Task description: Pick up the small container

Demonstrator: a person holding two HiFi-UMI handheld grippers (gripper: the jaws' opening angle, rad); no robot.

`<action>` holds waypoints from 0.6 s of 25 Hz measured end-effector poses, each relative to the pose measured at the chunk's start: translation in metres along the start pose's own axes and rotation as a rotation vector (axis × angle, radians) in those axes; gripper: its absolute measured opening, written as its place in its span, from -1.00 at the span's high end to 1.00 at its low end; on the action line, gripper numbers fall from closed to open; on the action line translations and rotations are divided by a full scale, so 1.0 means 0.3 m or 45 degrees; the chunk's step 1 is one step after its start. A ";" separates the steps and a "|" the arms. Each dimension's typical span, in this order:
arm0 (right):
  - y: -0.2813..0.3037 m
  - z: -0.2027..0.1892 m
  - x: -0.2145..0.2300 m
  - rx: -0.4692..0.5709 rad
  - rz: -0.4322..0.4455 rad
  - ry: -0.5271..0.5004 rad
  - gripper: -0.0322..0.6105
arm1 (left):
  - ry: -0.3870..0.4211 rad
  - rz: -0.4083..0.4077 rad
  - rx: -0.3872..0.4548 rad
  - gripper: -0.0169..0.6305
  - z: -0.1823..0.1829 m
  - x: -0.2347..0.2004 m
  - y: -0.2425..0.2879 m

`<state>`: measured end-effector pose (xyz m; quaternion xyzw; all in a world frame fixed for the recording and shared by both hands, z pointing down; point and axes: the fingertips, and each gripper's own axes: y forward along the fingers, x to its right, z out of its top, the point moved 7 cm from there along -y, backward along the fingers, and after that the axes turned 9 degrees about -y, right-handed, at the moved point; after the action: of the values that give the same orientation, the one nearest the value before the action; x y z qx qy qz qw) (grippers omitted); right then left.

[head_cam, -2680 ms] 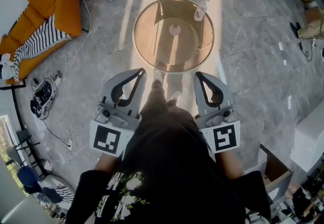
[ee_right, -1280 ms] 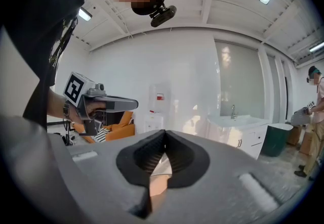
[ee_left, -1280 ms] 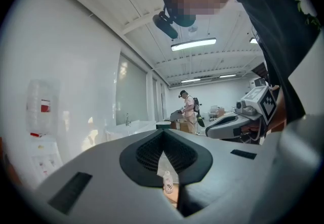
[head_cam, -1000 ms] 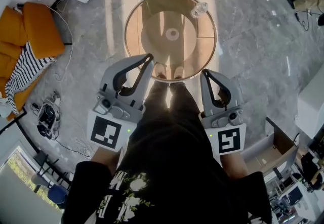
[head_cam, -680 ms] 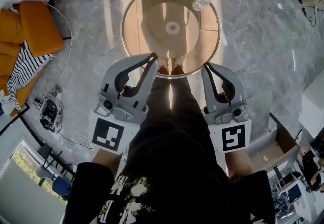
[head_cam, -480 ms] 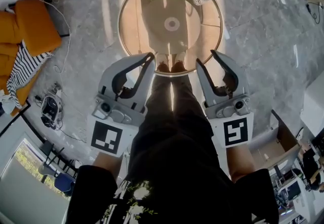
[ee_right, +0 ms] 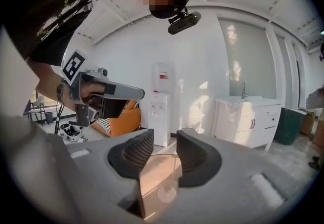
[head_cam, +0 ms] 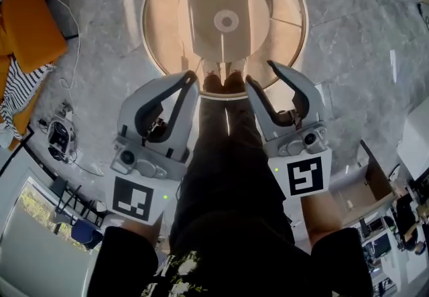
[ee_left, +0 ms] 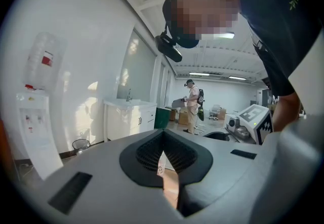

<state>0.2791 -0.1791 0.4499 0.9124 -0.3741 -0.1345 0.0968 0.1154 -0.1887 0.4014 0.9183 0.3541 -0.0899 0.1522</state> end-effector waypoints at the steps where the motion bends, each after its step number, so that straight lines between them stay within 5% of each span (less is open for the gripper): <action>1: 0.015 -0.026 -0.009 0.000 0.006 0.009 0.46 | -0.002 0.003 -0.004 0.92 -0.023 -0.009 0.005; 15: 0.149 -0.287 -0.095 0.007 0.073 0.035 0.34 | 0.018 0.013 -0.044 0.92 -0.266 -0.082 0.017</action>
<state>0.2576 -0.1835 0.5486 0.9034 -0.3991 -0.1183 0.1032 0.1055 -0.1801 0.4840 0.9180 0.3519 -0.0766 0.1661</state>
